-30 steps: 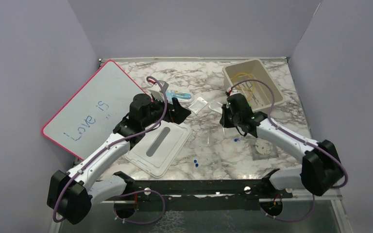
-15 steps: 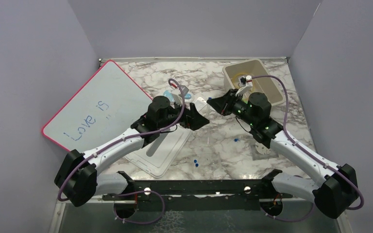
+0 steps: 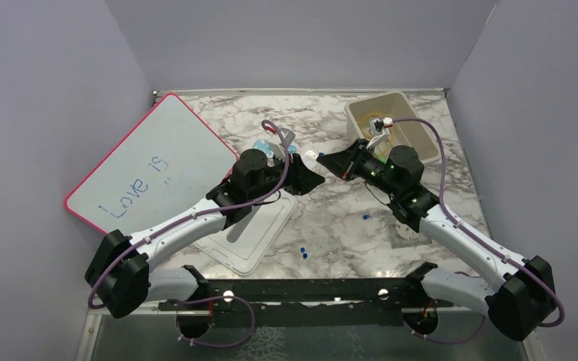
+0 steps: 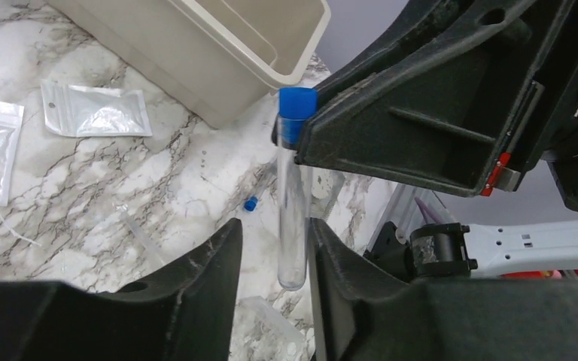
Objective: Organize the chemistry lab equipment
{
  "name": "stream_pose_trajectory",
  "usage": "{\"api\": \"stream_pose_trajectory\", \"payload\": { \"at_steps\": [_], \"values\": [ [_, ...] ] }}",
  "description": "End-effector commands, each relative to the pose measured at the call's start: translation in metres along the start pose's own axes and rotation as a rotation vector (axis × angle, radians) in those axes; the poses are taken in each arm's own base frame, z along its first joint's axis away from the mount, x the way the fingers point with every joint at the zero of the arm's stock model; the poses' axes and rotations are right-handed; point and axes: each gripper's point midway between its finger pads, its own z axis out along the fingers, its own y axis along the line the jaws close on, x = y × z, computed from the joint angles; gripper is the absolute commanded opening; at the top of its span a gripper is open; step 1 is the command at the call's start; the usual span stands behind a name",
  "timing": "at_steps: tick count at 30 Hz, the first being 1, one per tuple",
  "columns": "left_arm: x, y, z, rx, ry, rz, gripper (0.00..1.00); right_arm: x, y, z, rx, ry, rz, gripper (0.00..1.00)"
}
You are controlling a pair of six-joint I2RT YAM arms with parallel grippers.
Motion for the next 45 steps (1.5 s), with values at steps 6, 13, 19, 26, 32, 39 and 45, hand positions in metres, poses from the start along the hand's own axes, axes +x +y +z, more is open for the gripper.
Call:
{"api": "stream_pose_trajectory", "payload": {
  "at_steps": [6, 13, 19, 26, 32, 39, 45],
  "values": [
    [-0.016, -0.012, -0.002, 0.044, -0.056, 0.144, 0.0, 0.006, 0.018, -0.008, -0.07, 0.062, -0.041, 0.28],
    [-0.012, -0.015, -0.022, 0.057, -0.024, 0.34, 0.0, 0.011, 0.008, -0.023, 0.091, 0.191, -0.033, 0.46],
    [-0.007, -0.026, -0.033, 0.123, 0.035, 0.466, 0.0, 0.004, 0.039, -0.031, -0.004, 0.247, -0.06, 0.51],
    [-0.006, -0.031, -0.039, 0.151, 0.053, 0.521, 0.0, 0.007, 0.051, -0.026, -0.062, 0.308, -0.046, 0.51],
    [-0.006, -0.033, -0.042, 0.163, 0.048, 0.545, 0.0, 0.015, 0.041, -0.023, -0.025, 0.336, -0.027, 0.48],
    [-0.001, -0.033, -0.043, 0.18, 0.057, 0.563, 0.0, 0.015, 0.042, -0.015, -0.038, 0.349, -0.015, 0.37],
    [-0.003, -0.031, -0.044, 0.164, 0.048, 0.569, 0.0, 0.017, 0.042, -0.01, -0.06, 0.362, -0.018, 0.26]
  ]
}}
